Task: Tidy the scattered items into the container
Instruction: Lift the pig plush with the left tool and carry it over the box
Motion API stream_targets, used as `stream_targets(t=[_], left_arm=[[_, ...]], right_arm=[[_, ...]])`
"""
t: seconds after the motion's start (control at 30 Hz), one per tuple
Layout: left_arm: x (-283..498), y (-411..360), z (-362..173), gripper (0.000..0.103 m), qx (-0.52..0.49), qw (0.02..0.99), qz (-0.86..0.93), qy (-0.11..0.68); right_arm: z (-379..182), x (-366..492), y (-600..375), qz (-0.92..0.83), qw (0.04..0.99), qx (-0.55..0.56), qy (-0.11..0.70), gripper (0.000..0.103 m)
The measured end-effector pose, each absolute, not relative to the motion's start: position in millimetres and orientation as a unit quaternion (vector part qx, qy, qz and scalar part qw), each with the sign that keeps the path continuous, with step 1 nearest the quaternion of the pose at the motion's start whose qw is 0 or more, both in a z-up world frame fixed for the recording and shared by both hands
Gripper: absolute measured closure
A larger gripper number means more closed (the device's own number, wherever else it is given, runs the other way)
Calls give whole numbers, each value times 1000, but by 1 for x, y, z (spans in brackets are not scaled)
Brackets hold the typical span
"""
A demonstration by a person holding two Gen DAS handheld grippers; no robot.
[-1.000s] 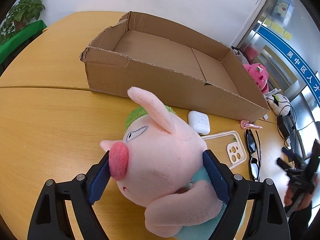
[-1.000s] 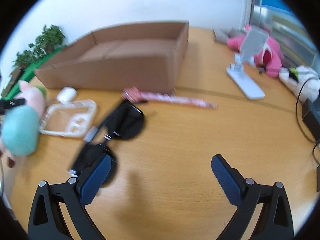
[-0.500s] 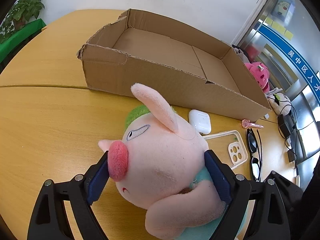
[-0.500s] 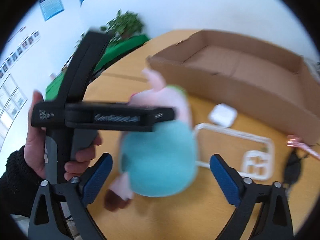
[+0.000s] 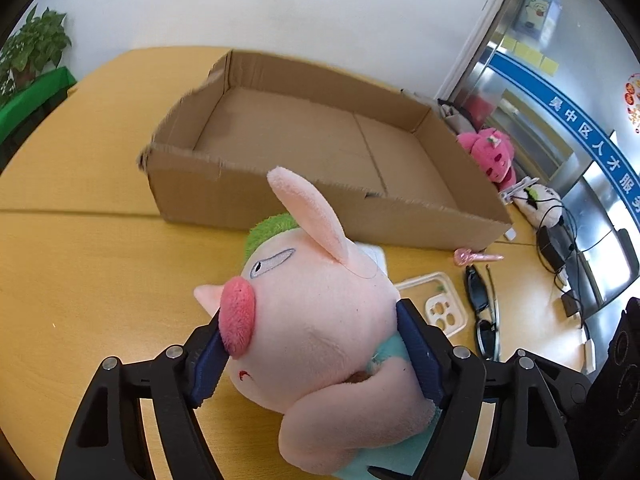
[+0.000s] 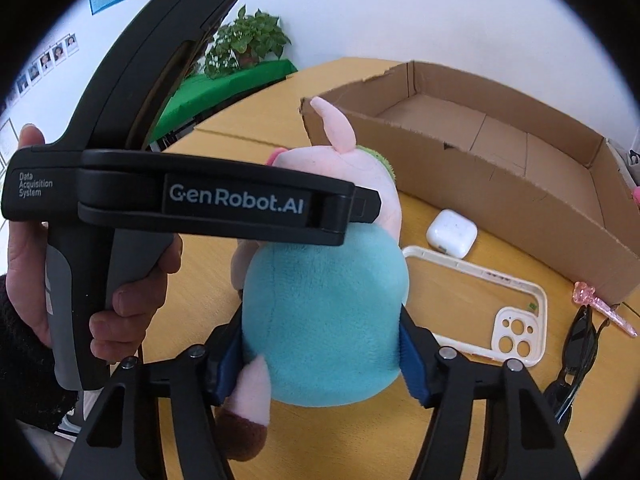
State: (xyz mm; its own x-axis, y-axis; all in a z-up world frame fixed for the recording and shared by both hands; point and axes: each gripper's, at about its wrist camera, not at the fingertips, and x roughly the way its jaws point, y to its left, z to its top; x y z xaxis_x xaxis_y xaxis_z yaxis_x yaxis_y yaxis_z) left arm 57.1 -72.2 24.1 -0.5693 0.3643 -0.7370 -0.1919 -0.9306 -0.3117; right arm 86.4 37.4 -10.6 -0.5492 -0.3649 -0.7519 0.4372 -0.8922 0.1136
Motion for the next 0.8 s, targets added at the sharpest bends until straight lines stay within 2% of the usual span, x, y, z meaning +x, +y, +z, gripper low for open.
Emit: stream_targets(t=[0.4,0.53,0.63,0.8], left_arm=[[23,-54,189,23,-285,185,941,-3],[-18,-48,246,24,-245,189,951,23],[-52,-40,278,24,-232,180,954,55],[-126,-39,301,24,-251,165,951,74]], right_arm=[[108,62,52,-943,206,259,45,40],[156,31,58,-962,179,198,62,40],[186,0,67,-968,175,177,34,40],[217,-65,82,-969,179,170,-4,41]])
